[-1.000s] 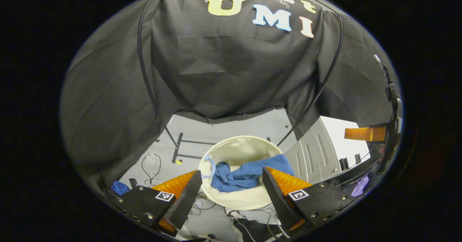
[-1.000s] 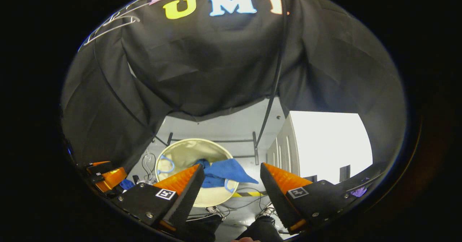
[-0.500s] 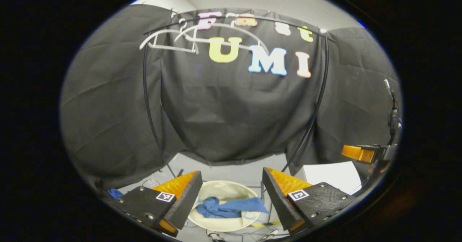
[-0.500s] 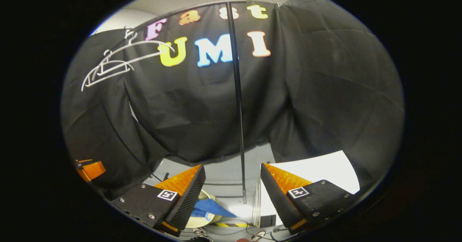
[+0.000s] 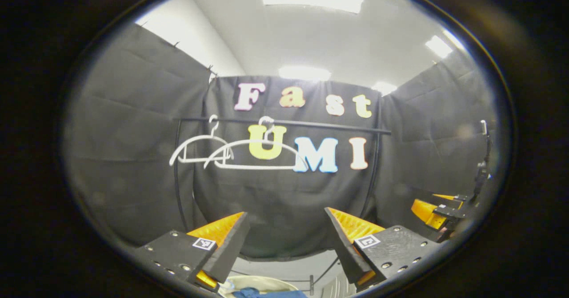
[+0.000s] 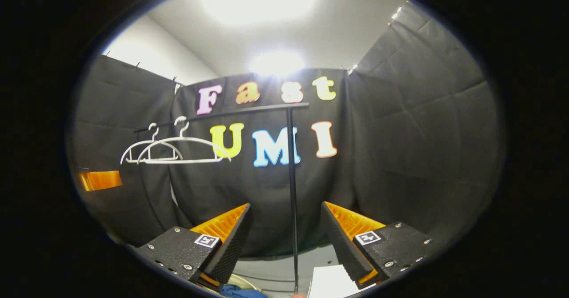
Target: Grasp the clothes on the hanger with both hands and then place them into the laundry hamper below.
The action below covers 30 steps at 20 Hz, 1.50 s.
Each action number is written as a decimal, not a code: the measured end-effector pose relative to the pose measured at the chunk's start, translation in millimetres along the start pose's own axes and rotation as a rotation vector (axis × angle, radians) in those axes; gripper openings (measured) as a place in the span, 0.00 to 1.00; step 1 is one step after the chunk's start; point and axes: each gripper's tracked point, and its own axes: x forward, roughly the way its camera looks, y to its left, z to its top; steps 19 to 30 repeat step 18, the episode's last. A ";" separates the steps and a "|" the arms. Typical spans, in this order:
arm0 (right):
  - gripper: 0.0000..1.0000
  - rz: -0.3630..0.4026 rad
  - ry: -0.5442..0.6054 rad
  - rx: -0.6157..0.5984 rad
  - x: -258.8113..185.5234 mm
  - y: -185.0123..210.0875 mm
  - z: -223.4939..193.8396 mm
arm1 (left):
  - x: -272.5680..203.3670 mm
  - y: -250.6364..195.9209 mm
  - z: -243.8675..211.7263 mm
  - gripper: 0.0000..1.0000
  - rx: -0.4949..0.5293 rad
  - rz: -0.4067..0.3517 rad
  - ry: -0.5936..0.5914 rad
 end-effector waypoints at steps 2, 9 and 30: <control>0.95 -0.017 -0.049 0.032 -3.6 4.6 22.8 | -20.4 4.3 30.6 0.98 -0.036 0.022 -0.053; 0.91 -0.153 -0.113 0.044 -45.0 -8.9 43.8 | -45.8 54.1 47.9 0.98 -0.077 -0.025 -0.134; 0.95 -0.288 -0.145 0.089 -68.8 -22.9 41.9 | -49.4 115.0 44.5 0.98 -0.012 -0.024 -0.161</control>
